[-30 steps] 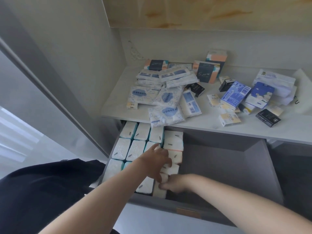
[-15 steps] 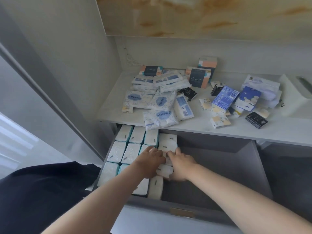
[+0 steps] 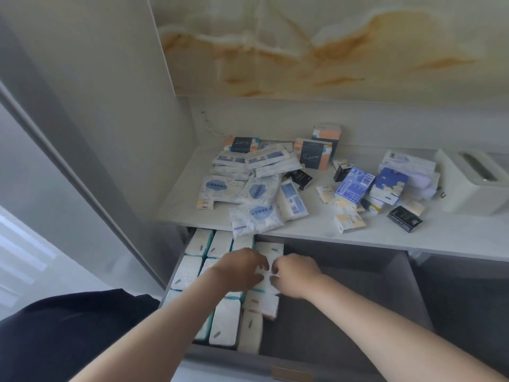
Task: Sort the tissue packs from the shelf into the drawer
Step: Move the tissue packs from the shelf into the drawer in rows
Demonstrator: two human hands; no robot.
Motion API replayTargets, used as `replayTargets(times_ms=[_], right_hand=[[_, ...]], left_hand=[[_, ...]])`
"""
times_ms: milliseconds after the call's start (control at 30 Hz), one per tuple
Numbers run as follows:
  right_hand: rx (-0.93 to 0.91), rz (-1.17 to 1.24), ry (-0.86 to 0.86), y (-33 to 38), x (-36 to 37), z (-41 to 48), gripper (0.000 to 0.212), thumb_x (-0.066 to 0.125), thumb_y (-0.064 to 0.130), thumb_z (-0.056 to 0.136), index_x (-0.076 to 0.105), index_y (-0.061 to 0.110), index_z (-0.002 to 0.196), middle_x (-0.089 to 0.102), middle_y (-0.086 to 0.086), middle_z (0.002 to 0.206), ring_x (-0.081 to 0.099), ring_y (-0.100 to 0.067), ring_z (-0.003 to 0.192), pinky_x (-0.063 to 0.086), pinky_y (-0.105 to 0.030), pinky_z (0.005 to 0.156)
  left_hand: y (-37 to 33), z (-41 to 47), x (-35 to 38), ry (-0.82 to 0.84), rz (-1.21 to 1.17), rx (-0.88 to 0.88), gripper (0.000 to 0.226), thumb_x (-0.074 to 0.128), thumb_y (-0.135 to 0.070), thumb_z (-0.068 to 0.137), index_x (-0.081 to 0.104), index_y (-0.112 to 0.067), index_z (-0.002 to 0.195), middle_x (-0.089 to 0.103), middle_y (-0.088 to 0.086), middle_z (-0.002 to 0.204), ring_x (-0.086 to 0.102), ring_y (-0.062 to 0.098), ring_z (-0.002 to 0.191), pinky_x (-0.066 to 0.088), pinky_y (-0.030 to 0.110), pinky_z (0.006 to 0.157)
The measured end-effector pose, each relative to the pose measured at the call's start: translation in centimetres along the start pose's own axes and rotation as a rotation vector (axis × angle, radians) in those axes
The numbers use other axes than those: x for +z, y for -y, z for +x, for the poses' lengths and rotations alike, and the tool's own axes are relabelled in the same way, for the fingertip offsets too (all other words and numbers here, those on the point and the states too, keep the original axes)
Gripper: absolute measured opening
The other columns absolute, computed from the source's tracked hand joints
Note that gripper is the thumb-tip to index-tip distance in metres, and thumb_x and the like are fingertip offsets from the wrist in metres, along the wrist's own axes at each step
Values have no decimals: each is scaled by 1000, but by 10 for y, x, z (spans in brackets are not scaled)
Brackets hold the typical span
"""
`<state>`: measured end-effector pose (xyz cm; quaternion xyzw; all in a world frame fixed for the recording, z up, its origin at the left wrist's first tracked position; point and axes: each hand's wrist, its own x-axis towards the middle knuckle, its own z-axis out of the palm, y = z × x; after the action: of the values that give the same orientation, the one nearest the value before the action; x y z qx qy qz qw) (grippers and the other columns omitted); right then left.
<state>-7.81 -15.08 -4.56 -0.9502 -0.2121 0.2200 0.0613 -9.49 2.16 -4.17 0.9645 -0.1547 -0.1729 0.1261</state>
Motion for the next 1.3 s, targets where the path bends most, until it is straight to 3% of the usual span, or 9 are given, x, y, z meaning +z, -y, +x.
replayTargets(times_ms=[167,300,400,633,800,900,1067,1200,1300], right_hand=[[9,242,-324,-5,-65,8,21,51,35,94,68,30,106,68,8,104,63,-19,96,49,-30,76],[7,179,-439,-33,-107,22,21,53,33,93,70,30,104,69,9,107,63,-17,97,52,-33,82],[15,3,-507,-68,-132,33,25,54,30,92,69,29,112,65,2,118,57,-23,111,45,-38,92],[152,-39,-544,-140,-174,76,53,62,28,87,48,26,139,44,-6,138,43,-30,126,36,-40,102],[126,64,-562,-170,-201,128,65,65,29,83,42,22,144,33,-6,149,40,-31,131,38,-42,103],[87,199,-481,-190,-218,155,82,69,29,79,31,26,152,15,-4,162,24,-27,146,29,-42,115],[138,40,-431,-217,-228,193,106,74,24,73,10,19,158,5,-1,165,8,-23,151,24,-49,116],[158,-206,-545,-222,-216,210,109,74,33,74,5,18,157,26,-10,150,29,-31,135,32,-48,105],[206,-329,-622,-224,-220,207,94,71,28,74,21,20,152,33,-13,136,34,-33,125,32,-45,100]], left_hand=[[5,12,-60,-239,-247,-59,23,61,-28,91,67,-28,113,65,-12,103,60,8,94,50,26,87],[0,38,-92,-306,-370,-81,19,58,-27,93,65,-31,110,62,-16,97,60,8,93,47,21,82],[-17,71,-107,-348,-313,-13,27,59,-23,93,63,-26,119,64,-9,110,60,12,102,47,24,88],[-66,172,-132,-503,2,67,45,55,-22,90,51,-24,135,53,1,132,44,23,121,40,37,98],[-61,240,-154,-488,80,-28,56,52,-14,89,40,-20,143,40,3,146,33,23,134,34,39,109],[-50,271,-164,-448,98,-50,65,51,-12,90,28,-17,151,26,3,157,21,22,144,25,39,117],[-36,310,-167,-298,200,-75,75,54,-16,93,12,-14,156,10,5,163,10,24,149,17,42,121],[-36,332,-157,-325,208,-56,64,57,-17,89,31,-16,147,35,7,149,31,26,136,37,43,109],[-37,335,-156,-437,326,-60,60,66,-25,82,41,-22,136,43,5,129,37,25,119,45,40,93]])
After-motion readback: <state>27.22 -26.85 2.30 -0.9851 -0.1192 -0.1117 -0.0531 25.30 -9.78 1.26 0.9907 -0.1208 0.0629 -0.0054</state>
